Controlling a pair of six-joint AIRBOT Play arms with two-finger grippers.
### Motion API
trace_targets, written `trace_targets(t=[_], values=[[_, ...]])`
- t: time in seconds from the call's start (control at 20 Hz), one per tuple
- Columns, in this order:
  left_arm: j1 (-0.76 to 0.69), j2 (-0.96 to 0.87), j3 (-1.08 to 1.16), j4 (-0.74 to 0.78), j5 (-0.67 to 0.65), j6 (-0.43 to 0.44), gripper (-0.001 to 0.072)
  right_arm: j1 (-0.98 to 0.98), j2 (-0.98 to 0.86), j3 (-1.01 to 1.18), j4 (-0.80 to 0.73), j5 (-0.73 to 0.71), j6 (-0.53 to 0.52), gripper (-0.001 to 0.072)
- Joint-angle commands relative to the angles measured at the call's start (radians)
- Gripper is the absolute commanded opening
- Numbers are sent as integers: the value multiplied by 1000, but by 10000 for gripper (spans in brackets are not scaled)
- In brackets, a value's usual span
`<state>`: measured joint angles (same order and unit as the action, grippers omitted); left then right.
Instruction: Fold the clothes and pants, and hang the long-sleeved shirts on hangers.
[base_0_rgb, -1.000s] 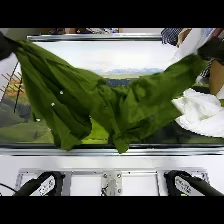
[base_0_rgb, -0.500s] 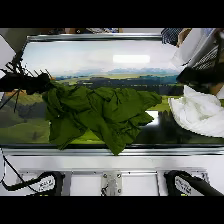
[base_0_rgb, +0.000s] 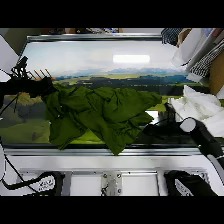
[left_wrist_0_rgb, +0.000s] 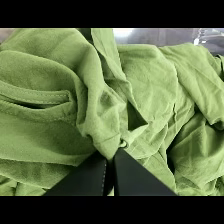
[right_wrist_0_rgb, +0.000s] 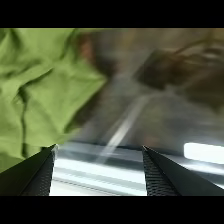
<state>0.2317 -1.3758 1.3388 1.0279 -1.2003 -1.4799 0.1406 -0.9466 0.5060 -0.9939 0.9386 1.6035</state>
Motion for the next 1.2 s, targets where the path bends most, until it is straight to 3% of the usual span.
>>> trace_targets(t=[0.0,0.2,0.35,0.4,0.5,0.55,0.65,0.9,1.0,1.15], values=[[0,-1,-1,0,5,-1,11,185,-64,-80,137,-229,10,575],[0,-1,-1,0,8,-1,11,296,-192,-49,195,-350,9,574],[0,-1,-1,0,14,-1,11,323,-266,11,194,-359,5,567],[0,-1,-1,-1,15,-1,11,322,-281,31,194,-359,-2,459],[0,-1,-1,-1,14,-1,11,315,-286,70,179,-364,-79,127],[0,-1,-1,-1,14,-1,11,299,-284,98,155,-341,-116,20],[-1,-1,-1,-4,-1,-1,11,224,-264,170,10,-235,-114,16],[-114,-1,-1,-5,-37,-1,11,-121,-82,323,-504,106,25,16],[-210,-1,2,-9,4,-1,11,-288,9,336,-583,170,24,16],[-364,-43,105,-1,59,-1,11,-505,114,336,-581,192,24,16]])
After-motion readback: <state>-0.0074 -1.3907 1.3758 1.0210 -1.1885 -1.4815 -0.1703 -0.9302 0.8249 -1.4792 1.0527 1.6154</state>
